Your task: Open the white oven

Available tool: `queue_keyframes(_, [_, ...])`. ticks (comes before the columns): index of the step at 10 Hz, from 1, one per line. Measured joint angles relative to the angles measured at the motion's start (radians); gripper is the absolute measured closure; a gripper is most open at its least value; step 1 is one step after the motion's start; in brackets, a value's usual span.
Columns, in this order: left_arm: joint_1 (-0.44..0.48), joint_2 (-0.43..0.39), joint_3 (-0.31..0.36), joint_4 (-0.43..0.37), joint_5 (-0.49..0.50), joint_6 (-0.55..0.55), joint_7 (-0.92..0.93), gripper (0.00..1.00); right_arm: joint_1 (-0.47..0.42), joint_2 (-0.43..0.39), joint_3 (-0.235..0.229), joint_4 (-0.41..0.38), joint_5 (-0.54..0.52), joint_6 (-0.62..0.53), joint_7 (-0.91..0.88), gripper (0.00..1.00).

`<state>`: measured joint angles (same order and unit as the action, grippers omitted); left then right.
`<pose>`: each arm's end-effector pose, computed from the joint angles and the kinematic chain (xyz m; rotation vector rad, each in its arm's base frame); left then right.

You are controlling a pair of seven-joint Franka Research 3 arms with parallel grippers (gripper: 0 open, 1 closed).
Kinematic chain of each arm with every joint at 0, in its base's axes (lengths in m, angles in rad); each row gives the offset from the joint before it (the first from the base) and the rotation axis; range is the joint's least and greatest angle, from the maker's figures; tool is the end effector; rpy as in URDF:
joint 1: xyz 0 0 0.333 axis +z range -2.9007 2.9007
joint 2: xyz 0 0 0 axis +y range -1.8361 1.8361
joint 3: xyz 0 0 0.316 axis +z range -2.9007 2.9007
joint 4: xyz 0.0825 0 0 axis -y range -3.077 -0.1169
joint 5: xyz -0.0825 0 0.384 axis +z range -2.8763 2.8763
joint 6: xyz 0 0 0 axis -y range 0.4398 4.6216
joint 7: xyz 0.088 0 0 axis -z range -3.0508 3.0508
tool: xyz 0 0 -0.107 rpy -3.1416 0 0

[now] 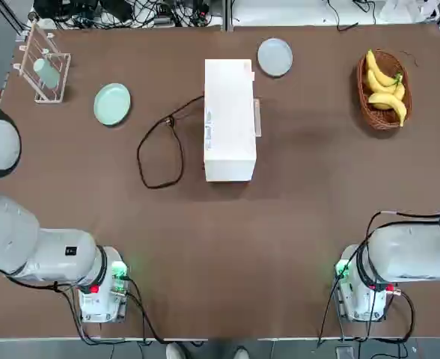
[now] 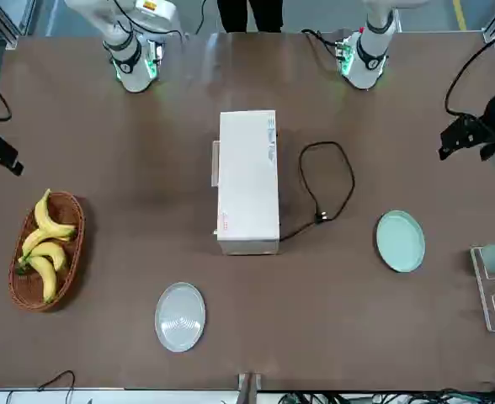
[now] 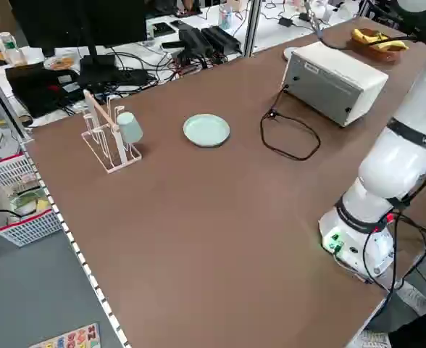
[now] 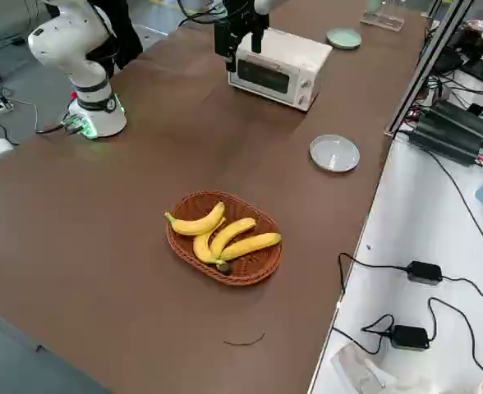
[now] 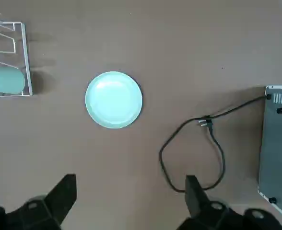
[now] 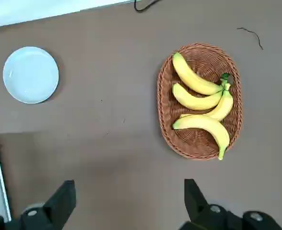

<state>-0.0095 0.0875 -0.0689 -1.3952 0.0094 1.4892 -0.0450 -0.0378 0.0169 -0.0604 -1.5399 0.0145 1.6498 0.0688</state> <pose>0.5722 -0.0418 0.6502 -3.1382 0.0507 -0.0108 0.5656 -0.0540 0.6371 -3.1152 0.2614 -0.1458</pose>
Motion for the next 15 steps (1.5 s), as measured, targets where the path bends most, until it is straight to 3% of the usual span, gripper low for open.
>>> queue_keyframes(4, [-0.001,0.002,-0.002,-0.001,0.000,0.000,0.009,0.00,0.000,0.000,0.000,0.000,0.000,-0.002,0.000,0.00])
queue_keyframes(7, [-0.014,0.020,-0.012,-0.003,-0.076,0.004,-0.017,0.00,0.000,0.000,0.000,-0.001,0.000,-0.005,0.000,0.02])
queue_keyframes(9, [-0.030,0.033,-0.077,-0.008,-0.091,0.010,-0.143,0.00,0.003,0.011,0.000,-0.018,0.001,0.004,-0.086,0.31])
queue_keyframes(11, [-0.048,0.057,-0.189,-0.023,-0.091,0.055,-0.315,0.04,0.028,0.052,0.001,-0.080,0.012,0.063,-0.147,0.63])
queue_keyframes(13, [-0.138,0.083,-0.244,-0.069,-0.091,0.152,-0.506,0.21,0.102,0.114,0.005,-0.125,0.147,0.076,-0.137,0.95])
queue_keyframes(14, [-0.204,0.099,-0.245,-0.088,-0.087,0.187,-0.587,0.25,0.137,0.136,0.009,-0.165,0.254,0.086,-0.125,0.99])
queue_keyframes(15, [-0.273,0.123,-0.246,-0.099,-0.057,0.219,-0.673,0.40,0.167,0.145,0.011,-0.208,0.365,0.091,-0.117,0.99])
